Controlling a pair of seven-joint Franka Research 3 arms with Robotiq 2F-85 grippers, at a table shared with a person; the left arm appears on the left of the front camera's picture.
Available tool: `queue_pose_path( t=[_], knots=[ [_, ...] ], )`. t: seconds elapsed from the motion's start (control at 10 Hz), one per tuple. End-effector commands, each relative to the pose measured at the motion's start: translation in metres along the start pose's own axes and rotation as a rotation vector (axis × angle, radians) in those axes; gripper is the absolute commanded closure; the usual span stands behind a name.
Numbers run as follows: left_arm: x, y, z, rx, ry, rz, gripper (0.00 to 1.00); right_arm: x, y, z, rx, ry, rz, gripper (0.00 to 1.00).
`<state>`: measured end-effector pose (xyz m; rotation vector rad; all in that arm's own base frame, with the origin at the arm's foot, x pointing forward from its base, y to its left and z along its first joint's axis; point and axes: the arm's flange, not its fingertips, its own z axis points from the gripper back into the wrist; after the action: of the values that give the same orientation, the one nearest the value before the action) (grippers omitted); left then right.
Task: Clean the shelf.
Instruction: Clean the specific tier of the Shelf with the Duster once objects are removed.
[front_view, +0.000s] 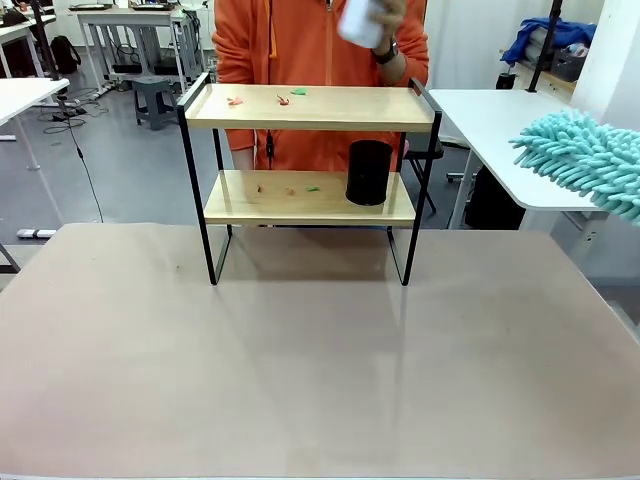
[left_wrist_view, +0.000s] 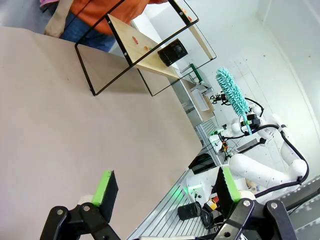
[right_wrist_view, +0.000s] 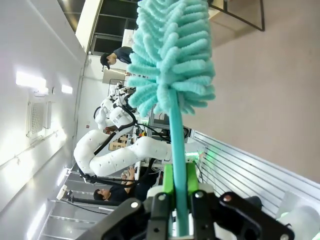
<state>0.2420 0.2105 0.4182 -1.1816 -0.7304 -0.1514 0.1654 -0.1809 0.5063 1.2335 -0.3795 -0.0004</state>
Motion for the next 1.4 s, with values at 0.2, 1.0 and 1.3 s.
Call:
queue_pose_path(
  t=[0.2, 1.0, 1.3],
  knots=[
    [0.0, -0.001, -0.001, -0.015, -0.013, -0.023, 0.0, 0.002, 0.004, 0.003, 0.018, -0.005, 0.005, 1.0],
    [0.0, -0.001, -0.001, -0.015, -0.013, -0.023, 0.0, 0.035, 0.129, -0.056, -0.206, -0.067, 0.21, 0.87],
    [0.0, -0.001, -0.001, -0.015, -0.013, -0.023, 0.0, 0.034, 0.153, -0.12, -0.337, 0.063, 0.337, 0.87]
  ],
)
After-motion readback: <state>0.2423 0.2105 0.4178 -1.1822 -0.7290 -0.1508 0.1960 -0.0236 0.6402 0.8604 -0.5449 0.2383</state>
